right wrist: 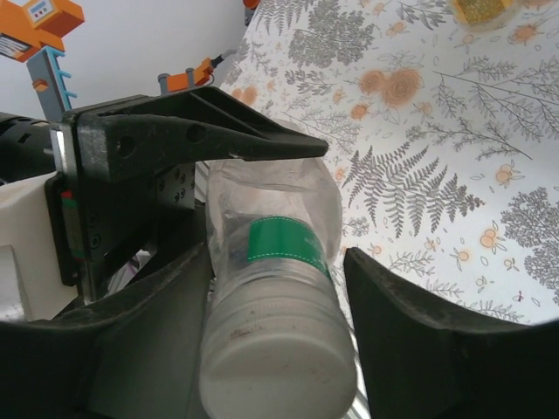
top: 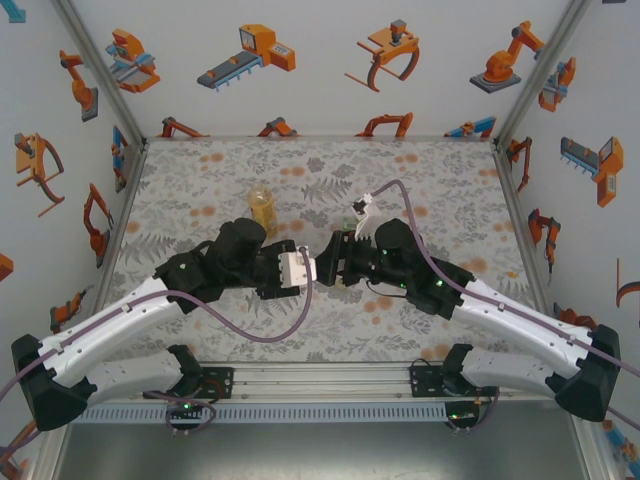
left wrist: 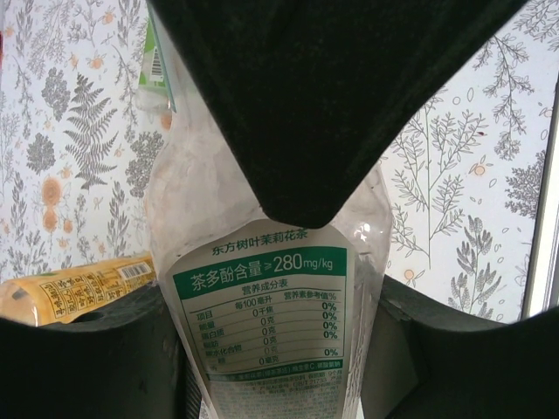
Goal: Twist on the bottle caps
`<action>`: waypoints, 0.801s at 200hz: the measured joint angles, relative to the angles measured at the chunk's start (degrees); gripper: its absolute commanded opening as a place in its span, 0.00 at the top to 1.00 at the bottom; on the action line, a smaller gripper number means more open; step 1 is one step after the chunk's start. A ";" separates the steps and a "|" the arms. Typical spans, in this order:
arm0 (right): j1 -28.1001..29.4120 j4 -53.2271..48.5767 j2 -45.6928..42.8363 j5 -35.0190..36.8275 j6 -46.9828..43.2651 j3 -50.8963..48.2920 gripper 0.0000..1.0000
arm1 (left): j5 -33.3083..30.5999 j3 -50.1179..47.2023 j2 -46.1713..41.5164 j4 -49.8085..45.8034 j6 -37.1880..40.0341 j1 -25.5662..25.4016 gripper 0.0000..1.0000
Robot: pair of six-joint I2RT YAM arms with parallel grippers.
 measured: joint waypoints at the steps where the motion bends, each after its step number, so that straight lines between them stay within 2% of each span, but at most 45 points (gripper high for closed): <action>1: 0.00 0.04 0.00 0.02 0.02 0.00 0.50 | -0.02 0.00 0.00 0.02 0.00 0.00 1.00; 12: 0.04 0.07 0.00 0.22 -0.07 0.00 0.54 | -0.37 0.00 0.00 0.00 0.00 0.00 0.98; 24: 0.09 0.07 0.07 0.50 -0.07 0.00 0.61 | -0.61 -0.04 0.00 0.02 0.00 0.00 0.91; 40: 0.26 0.04 0.09 0.90 -0.11 0.00 0.67 | -0.85 -0.22 0.00 0.20 0.00 0.00 0.74; 60: 0.37 0.00 0.11 1.33 -0.44 0.00 0.74 | -0.76 -0.50 -0.09 0.59 0.02 0.00 0.63; 78: 0.59 -0.09 0.11 1.49 -0.81 0.00 0.80 | -0.55 -1.18 -0.55 1.25 0.00 0.00 0.47; 106: 0.68 -0.50 0.11 1.70 -1.51 0.00 0.82 | 0.81 -2.21 -1.66 2.12 0.11 0.00 0.27; 160: 0.68 -4.26 0.68 3.48 -3.61 0.02 0.86 | 3.72 -2.32 -3.52 3.65 0.02 0.00 0.24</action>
